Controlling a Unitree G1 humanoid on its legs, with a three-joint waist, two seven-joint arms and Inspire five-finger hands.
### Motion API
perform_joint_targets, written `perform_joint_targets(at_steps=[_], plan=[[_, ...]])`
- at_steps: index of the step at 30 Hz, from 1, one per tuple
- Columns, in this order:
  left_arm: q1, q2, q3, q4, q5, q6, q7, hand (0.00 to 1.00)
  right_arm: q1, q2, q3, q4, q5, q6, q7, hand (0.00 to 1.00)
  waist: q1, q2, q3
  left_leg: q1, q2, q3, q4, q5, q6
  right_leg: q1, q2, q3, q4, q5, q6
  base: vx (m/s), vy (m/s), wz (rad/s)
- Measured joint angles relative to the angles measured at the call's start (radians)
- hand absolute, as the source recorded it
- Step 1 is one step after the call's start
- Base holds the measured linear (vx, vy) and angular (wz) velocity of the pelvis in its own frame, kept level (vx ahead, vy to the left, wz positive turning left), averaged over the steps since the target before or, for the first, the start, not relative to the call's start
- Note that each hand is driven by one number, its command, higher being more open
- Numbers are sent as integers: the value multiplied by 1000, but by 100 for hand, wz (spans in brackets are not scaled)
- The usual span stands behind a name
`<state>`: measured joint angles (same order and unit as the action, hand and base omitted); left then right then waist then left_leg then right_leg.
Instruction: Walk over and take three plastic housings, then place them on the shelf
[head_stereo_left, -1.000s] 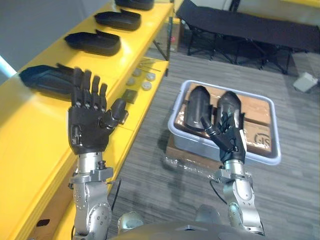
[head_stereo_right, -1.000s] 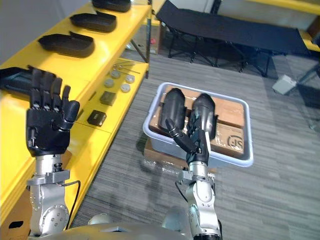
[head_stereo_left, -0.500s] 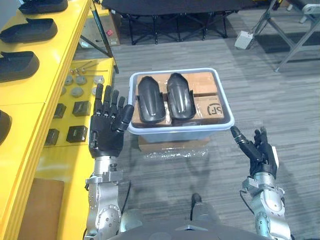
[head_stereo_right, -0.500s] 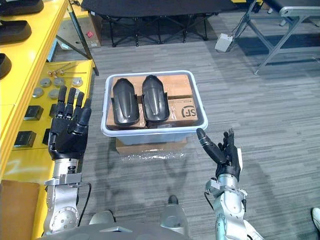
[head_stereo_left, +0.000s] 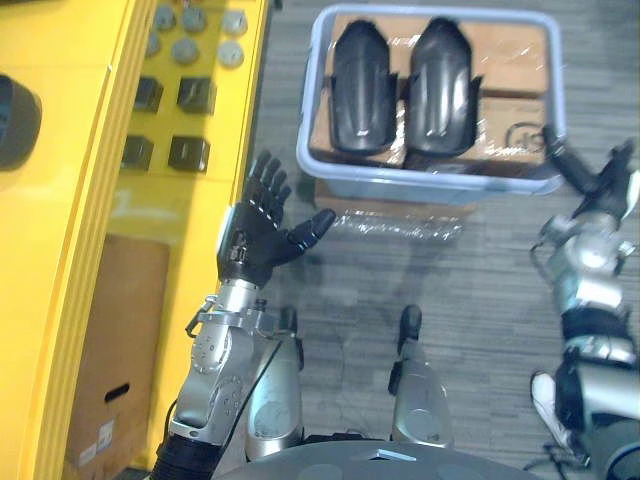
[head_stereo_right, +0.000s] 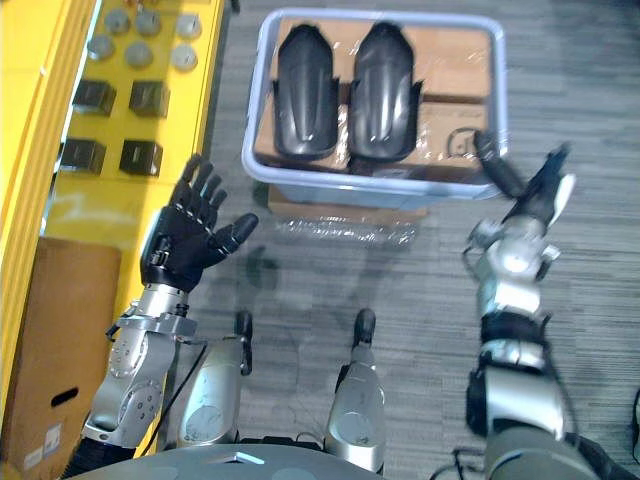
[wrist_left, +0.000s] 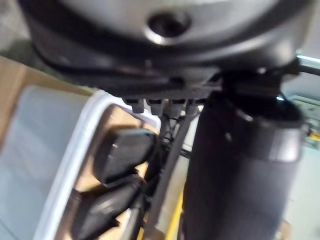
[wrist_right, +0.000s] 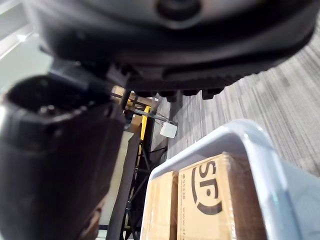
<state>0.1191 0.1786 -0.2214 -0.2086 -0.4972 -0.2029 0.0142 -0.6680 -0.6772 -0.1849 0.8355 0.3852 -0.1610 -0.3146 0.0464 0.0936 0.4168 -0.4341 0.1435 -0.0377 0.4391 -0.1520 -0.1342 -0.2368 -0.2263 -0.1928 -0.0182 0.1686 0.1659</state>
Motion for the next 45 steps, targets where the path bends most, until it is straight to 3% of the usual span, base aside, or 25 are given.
perform_joint_targets(at_steps=[3, 10, 14, 18, 24, 25, 28, 31, 35, 40, 45], plan=[[-10, 1, -62, 102, -2, 4, 1, 100, -146, -85, 98, 146, 23, -13, 3, 100, 36, 29, 17, -24, 0, -9, 5, 1, 2, -16, 2, -23, 1, 16, -4, -20, 18, 6], [-92, -10, -181, 233, -10, -17, 1, 100, -410, -195, 239, 259, -27, -3, -8, 100, 97, 75, 60, -134, -12, -25, 86, -13, 19, -103, -8, -37, 43, 33, -10, -60, 51, 2], [-92, -17, -230, 290, -20, -39, 6, 100, -451, -197, 289, 267, -66, 26, -8, 100, 122, 77, 61, -183, -17, -24, 119, -18, 25, -144, -16, -49, 58, 33, -10, -75, 33, -3], [-102, -51, -269, 338, -49, -59, 7, 100, -522, -233, 373, 274, -105, 105, -13, 100, 153, 106, 79, -225, -18, -33, 148, -18, 26, -173, -18, -60, 71, 33, -10, -89, 5, 0], [-124, -64, -303, 382, -89, -101, 13, 100, -583, -249, 409, 332, -157, 241, -32, 100, 186, 110, 80, -258, -20, -40, 153, -13, 27, -201, -18, -65, 73, 37, -5, -40, -6, 1], [-128, -64, -311, 393, -89, -108, 19, 100, -596, -260, 425, 340, -184, 273, -36, 0, 198, 111, 80, -258, -20, -40, 152, -13, 27, -203, -18, -66, 73, 37, -5, -6, -19, 4], [-131, -69, -324, 417, -89, -123, 30, 100, -630, -269, 433, 351, -221, 383, -51, 0, 222, 111, 80, -263, -23, -47, 148, -10, 26, -204, -19, -76, 69, 37, -5, -4, -11, 6], [-132, -76, -325, 417, -90, -127, 34, 100, -651, -283, 447, 363, -253, 457, -76, 0, 228, 111, 80, -278, -31, -57, 148, -8, 28, -207, -24, -92, 69, 37, -5, -17, 2, 13], [-131, -81, -328, 417, -90, -140, 41, 100, -653, -371, 461, 373, -366, 550, -74, 0, 252, 112, 80, -289, -46, -68, 143, 0, 33, -205, -36, -115, 69, 37, -5, -32, 11, 15], [-131, -74, -313, 415, -90, -154, 49, 100, -658, -394, 462, 400, -464, 611, -43, 0, 254, 111, 80, -272, -47, -77, 124, 13, 30, -191, -37, -137, 70, 37, -5, -16, -9, 7], [-130, -53, -301, 411, -90, -154, 49, 100, -639, -356, 423, 447, -487, 620, 55, 0, 250, 112, 80, -255, -42, -78, 113, 18, 26, -176, -33, -149, 70, 30, -15, -40, -21, 0]])
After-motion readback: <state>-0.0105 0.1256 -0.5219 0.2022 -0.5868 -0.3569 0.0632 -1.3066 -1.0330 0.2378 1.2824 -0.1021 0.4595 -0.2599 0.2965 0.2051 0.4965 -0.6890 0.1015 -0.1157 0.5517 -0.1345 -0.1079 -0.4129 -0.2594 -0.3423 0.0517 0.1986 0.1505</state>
